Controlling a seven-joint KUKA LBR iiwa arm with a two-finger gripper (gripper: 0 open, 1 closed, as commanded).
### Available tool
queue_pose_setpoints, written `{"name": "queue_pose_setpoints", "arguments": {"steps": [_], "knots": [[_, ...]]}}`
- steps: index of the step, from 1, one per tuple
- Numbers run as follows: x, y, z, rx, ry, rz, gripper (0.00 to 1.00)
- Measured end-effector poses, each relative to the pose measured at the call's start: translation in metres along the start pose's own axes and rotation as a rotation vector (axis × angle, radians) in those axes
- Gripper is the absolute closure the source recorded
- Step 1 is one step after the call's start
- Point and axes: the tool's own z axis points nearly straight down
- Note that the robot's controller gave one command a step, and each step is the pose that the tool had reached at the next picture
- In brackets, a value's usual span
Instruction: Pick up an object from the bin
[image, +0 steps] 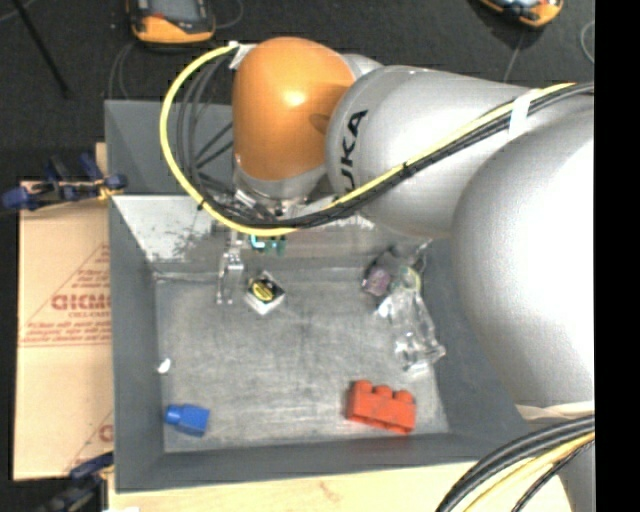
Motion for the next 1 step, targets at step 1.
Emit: {"name": "queue_pose_setpoints", "arguments": {"steps": [1], "knots": [[0.012,-0.0639,0.0317,0.004,-0.004,-0.017,0.0]]}}
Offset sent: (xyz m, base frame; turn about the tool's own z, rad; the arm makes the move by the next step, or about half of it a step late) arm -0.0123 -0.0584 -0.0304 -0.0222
